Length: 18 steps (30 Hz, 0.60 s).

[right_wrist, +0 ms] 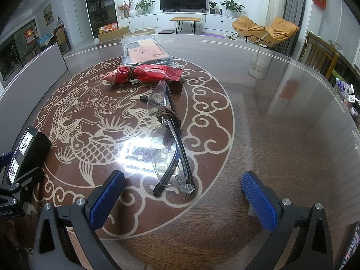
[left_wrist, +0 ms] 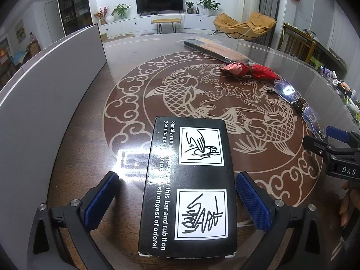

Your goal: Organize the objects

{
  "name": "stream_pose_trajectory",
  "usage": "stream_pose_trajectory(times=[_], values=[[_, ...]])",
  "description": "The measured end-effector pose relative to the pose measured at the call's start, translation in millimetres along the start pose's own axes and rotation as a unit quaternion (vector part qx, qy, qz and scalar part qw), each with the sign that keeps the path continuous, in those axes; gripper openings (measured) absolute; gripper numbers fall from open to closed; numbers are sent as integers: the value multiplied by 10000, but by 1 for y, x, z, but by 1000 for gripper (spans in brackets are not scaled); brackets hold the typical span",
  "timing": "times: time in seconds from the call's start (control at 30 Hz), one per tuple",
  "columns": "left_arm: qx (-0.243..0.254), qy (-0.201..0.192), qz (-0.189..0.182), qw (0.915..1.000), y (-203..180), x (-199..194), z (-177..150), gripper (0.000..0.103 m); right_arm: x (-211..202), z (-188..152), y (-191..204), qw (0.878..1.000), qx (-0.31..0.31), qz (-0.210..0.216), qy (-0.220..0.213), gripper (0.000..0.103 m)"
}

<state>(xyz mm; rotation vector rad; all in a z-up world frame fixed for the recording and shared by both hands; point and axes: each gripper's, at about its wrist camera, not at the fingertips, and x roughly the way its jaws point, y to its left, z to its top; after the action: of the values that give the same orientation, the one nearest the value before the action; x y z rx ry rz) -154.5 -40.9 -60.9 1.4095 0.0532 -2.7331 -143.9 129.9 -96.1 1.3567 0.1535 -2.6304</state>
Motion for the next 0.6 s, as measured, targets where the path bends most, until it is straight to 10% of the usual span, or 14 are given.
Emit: stream_pose_trajectory(times=[0.6], values=[[1, -2, -1, 10000, 0, 0, 0, 103, -3, -2, 0, 10000, -4, -7, -1, 103]])
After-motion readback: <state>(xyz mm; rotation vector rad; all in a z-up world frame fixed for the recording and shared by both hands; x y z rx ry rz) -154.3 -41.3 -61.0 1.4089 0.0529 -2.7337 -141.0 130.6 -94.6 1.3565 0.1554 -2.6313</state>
